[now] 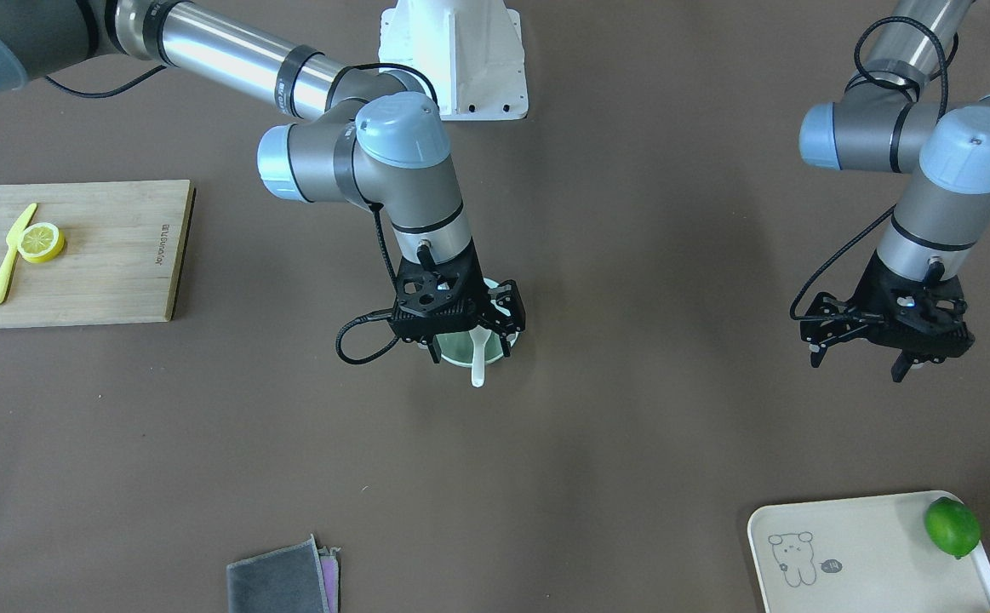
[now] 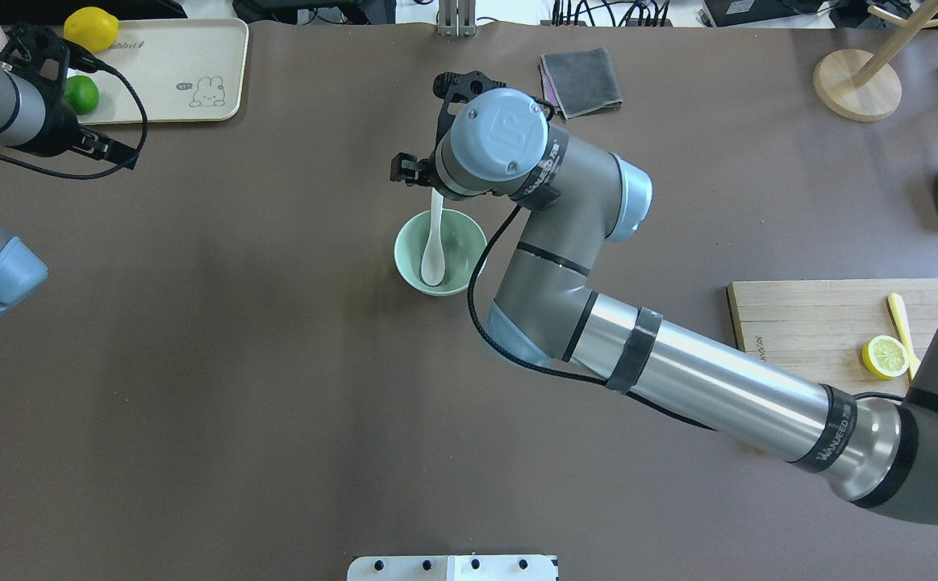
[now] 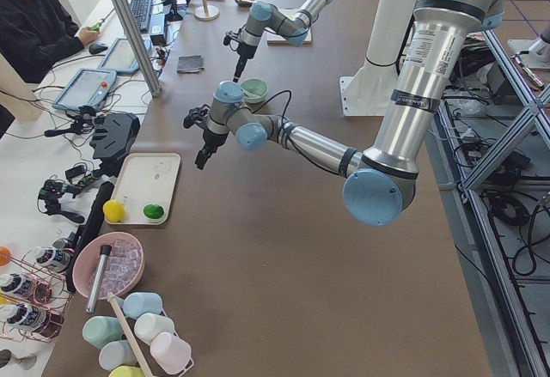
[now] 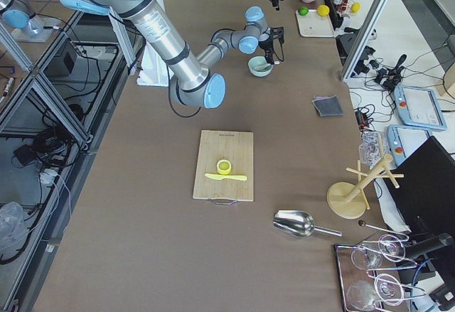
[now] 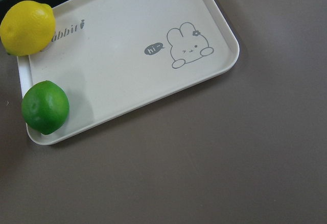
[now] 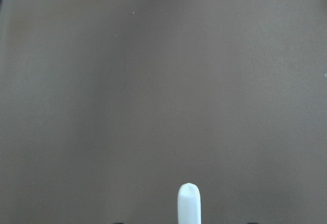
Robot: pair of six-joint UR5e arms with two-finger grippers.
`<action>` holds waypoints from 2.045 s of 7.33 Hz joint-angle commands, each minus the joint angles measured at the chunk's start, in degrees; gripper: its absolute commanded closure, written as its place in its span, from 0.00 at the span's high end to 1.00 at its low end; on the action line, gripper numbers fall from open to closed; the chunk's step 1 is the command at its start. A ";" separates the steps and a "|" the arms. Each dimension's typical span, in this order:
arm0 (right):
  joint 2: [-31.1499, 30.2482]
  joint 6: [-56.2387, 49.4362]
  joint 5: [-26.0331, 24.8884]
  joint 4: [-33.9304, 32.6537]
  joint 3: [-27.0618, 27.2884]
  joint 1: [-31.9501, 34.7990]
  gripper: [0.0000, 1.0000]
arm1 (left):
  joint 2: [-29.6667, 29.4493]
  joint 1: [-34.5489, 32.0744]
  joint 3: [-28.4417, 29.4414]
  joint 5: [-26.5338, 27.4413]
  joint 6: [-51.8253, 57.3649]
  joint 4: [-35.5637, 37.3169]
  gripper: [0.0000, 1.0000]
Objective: Place spoon in bowl
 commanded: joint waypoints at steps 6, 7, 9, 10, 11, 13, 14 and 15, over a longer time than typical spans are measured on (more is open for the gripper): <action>-32.90 -40.92 33.28 -15.68 19.27 33.47 1.00 | 4.09 -23.76 -0.36 -19.18 18.40 9.28 0.98; -38.72 -53.25 36.89 -16.28 19.10 39.44 1.00 | 5.39 -25.71 -0.36 -20.14 22.89 11.24 0.98; -45.08 -67.81 37.45 -16.29 15.43 46.77 1.00 | 7.95 -27.74 -0.36 -24.01 23.72 11.17 0.98; -46.85 -71.53 37.54 -16.20 13.84 48.71 1.00 | 9.17 -28.01 -0.45 -24.02 23.72 10.82 0.98; -49.91 -72.18 37.28 -15.42 13.82 49.16 1.00 | 10.14 -28.01 -0.19 -23.93 23.55 10.90 0.98; -53.44 -77.96 38.06 -15.58 14.44 52.48 1.00 | 10.42 -28.10 0.25 -24.02 23.11 11.26 0.98; -53.45 -77.98 38.50 -15.93 14.70 54.25 1.00 | 11.55 -29.14 0.08 -24.11 23.11 11.26 0.98; -52.93 -77.98 38.60 -16.37 14.88 55.14 1.00 | 11.65 -29.94 -0.01 -24.02 23.11 11.26 0.98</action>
